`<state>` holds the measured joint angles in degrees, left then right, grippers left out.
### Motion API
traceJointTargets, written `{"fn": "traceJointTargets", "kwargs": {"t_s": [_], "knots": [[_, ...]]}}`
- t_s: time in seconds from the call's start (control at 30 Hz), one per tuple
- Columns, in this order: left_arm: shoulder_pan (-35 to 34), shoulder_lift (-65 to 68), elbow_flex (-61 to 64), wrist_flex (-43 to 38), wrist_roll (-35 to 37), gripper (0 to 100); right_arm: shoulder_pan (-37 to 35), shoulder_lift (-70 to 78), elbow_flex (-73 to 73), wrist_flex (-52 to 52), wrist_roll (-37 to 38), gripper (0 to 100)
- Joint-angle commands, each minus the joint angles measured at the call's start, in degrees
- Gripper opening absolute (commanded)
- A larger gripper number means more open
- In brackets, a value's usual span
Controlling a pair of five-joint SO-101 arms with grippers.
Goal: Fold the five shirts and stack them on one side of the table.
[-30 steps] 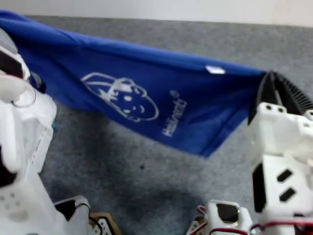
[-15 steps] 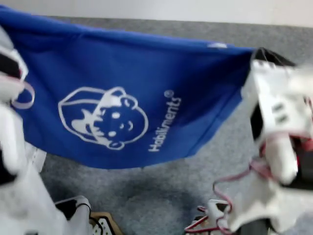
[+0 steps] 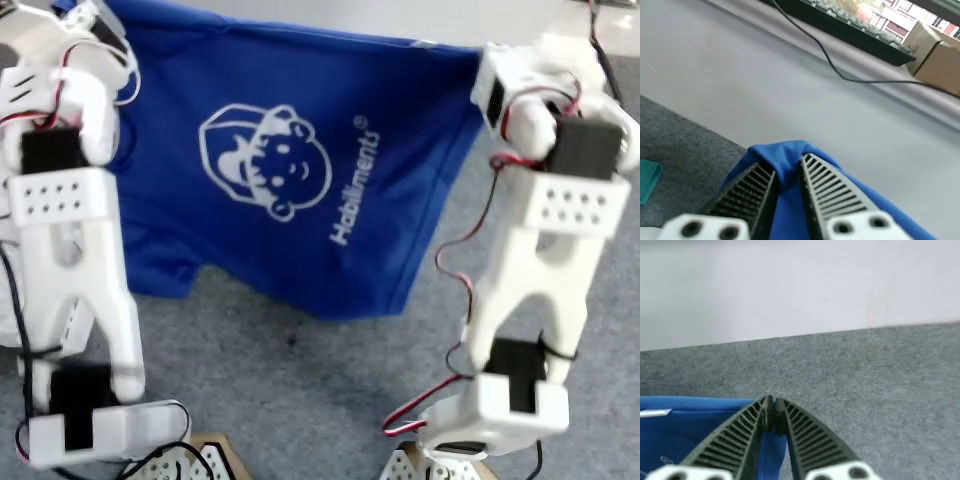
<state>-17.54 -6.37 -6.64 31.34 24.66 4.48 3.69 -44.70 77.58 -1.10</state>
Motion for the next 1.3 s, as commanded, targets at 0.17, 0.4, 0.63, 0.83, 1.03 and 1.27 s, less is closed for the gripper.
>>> {"fn": "traceJointTargets", "kwargs": {"t_s": [0.17,0.4,0.63,0.83,1.03,1.27], "knots": [[-0.04,4.7,-1.8,-4.66,0.18,5,-0.22,7.25,-1.45,-5.32,-0.62,0.5],[-0.13,3.74,5.85,0.97,-3.6,5,-1.63,9.98,-1.45,0.22,-2.64,0.5],[-0.84,-3.91,12.09,14.07,-12.57,5,-5.41,9.89,-1.89,10.15,-2.9,0.5],[-3.12,-11.91,18.51,23.74,-20.57,5,-6.81,9.98,-1.45,16.57,-2.9,0.5],[-7.25,-14.64,26.95,24.62,-24.26,5,-6.9,10.15,-1.45,20.7,-2.55,0.5],[-9.63,-14.73,32.22,24.97,-29.8,5,-7.34,9.8,2.33,22.29,-0.09,0.5]]}}
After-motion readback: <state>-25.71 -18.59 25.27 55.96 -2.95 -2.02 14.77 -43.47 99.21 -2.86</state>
